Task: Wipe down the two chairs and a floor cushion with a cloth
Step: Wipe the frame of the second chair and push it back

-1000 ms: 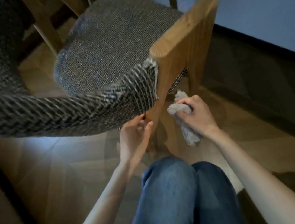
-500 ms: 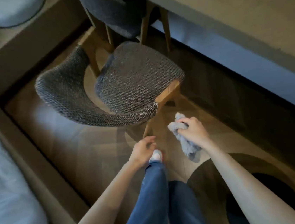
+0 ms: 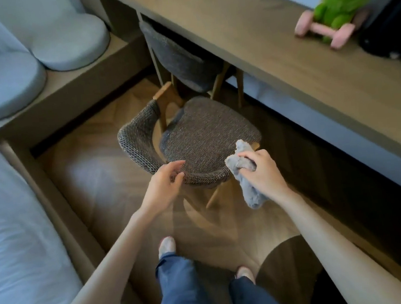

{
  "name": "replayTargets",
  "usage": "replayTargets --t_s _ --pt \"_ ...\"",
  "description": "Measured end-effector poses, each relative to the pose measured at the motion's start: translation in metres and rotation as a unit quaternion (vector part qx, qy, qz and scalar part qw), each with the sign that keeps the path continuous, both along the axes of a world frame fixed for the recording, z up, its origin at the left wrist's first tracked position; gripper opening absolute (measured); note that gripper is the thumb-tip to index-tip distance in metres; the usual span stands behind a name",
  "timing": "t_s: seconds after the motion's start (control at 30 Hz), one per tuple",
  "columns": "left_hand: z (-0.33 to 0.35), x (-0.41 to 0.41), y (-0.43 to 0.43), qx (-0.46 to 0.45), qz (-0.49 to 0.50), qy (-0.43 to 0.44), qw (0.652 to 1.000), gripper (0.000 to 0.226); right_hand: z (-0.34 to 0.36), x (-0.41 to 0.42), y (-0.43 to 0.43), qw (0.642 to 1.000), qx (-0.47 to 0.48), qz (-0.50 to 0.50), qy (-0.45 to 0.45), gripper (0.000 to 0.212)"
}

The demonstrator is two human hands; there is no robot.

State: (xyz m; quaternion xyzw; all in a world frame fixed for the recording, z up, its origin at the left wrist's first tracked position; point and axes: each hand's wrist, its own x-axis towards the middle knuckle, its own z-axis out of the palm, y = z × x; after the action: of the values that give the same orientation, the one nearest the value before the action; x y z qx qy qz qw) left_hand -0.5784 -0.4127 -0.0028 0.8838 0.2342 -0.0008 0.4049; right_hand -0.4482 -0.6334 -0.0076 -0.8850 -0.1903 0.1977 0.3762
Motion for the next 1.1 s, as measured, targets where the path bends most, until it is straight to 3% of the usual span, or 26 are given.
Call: replayTargets --t_s 0.13,0.37,0.7,0.9,1.0,1.1 --pt "0.004 0.002 0.062 0.068 -0.032 -0.011 0.997 0.035 0.003 -0.007 0.060 1.000 0.008 0.008 -0.005 0.036" --pt "0.000 0.015 0.176 0.087 -0.148 0.021 0.985 0.038 -0.008 -0.021 0.177 0.997 0.014 -0.070 -0.006 0.035" --pt "-0.032 0.065 0.260 0.153 -0.313 0.089 0.933 0.050 -0.049 -0.036 0.261 0.983 0.031 -0.176 0.030 0.042" --pt "-0.067 0.093 0.278 0.211 -0.402 0.182 0.872 0.061 -0.086 -0.037 0.287 0.987 -0.145 -0.073 -0.008 0.037" --pt "-0.078 0.108 0.289 0.222 -0.443 0.218 0.841 0.067 -0.088 -0.029 0.291 0.989 -0.135 -0.046 0.037 0.037" --pt "-0.085 0.115 0.299 0.206 -0.455 0.223 0.837 0.073 -0.087 -0.031 0.290 0.988 -0.151 0.037 0.018 0.042"
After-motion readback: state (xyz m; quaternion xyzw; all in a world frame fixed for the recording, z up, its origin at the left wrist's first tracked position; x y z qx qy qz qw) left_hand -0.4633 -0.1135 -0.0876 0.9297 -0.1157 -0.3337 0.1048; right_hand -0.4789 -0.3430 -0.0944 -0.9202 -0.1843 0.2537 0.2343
